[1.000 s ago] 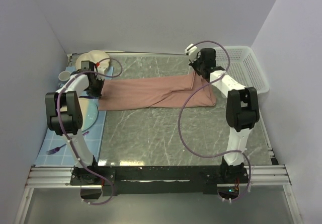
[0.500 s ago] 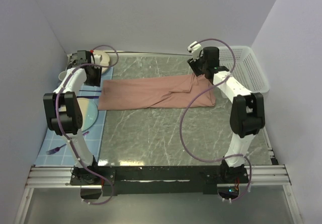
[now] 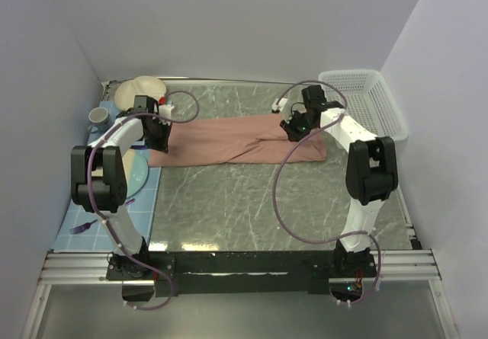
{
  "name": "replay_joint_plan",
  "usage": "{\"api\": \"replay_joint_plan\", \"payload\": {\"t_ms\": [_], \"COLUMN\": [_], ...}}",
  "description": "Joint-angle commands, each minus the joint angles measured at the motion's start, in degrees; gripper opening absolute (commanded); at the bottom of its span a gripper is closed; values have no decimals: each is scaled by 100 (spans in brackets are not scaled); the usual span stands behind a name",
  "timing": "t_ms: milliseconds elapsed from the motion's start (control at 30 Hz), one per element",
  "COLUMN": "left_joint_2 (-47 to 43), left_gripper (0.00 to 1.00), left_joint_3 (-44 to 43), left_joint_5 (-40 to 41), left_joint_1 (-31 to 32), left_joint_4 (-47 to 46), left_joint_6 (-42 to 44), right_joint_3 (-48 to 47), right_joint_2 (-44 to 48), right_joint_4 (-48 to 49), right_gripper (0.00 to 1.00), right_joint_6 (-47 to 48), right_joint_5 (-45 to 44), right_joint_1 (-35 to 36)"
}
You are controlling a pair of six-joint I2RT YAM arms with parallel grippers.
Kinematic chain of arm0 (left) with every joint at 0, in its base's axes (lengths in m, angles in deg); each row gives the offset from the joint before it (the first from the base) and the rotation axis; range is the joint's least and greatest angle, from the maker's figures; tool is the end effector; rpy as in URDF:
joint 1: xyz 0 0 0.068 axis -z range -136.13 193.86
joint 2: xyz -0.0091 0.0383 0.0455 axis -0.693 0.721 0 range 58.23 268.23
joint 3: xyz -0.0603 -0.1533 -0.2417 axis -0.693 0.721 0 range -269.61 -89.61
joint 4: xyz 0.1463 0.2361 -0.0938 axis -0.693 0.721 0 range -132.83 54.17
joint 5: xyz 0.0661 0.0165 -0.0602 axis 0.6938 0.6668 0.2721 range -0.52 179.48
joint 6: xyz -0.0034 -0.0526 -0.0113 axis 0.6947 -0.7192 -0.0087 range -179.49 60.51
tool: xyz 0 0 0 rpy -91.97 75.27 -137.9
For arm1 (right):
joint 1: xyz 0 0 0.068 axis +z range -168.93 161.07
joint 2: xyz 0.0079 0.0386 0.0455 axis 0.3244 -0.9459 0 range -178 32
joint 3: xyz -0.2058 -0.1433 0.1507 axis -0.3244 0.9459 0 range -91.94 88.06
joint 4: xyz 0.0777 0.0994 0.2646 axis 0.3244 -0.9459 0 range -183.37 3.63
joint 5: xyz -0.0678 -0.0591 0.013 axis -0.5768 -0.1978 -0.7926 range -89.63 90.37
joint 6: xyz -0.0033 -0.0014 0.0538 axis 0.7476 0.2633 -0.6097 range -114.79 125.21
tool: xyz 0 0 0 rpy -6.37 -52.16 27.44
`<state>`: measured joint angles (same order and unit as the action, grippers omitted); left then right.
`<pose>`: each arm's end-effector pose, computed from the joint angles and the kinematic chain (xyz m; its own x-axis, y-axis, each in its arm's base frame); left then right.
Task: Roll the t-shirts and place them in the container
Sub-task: Fold the T-shirt at the center of the board.
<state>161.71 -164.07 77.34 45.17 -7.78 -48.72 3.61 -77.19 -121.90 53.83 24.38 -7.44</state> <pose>0.4063 -0.0167 0.2095 -0.8619 0.2024 -0.4649 0.2802 0.9543 -0.1041 0.4326 0.1028 0.2275 -0.2776 -0.7559 -0.5929 -0.8895 0.4354 -0.1385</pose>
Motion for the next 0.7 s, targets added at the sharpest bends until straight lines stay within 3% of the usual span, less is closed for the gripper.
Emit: {"api": "replay_joint_plan", "payload": {"t_ms": [0,133,333,533,667], "left_joint_2": [286,532,585,647,656], "left_gripper": [1,1,1,1,1], "left_joint_3": [-174,-245,-192,-104,-104], "left_joint_5": [27,71,98,116,151], "left_joint_1": [-25,-25,-16,-16,-16], "left_joint_4": [-138,-139,-191,-217,-226], "left_joint_6": [-92,-127,-171,-180,-180], "right_joint_3": [-415,-423,-538,-538,-652], "right_joint_2": [-173,-278,-577,-823,-946], "right_joint_4": [-657,-403,18,624,846], "right_gripper": [39,52,51,42,21], "right_joint_6": [780,650,587,561,438], "right_joint_5": [245,43,-159,-634,-810], "right_joint_1": [99,126,222,433,468]}}
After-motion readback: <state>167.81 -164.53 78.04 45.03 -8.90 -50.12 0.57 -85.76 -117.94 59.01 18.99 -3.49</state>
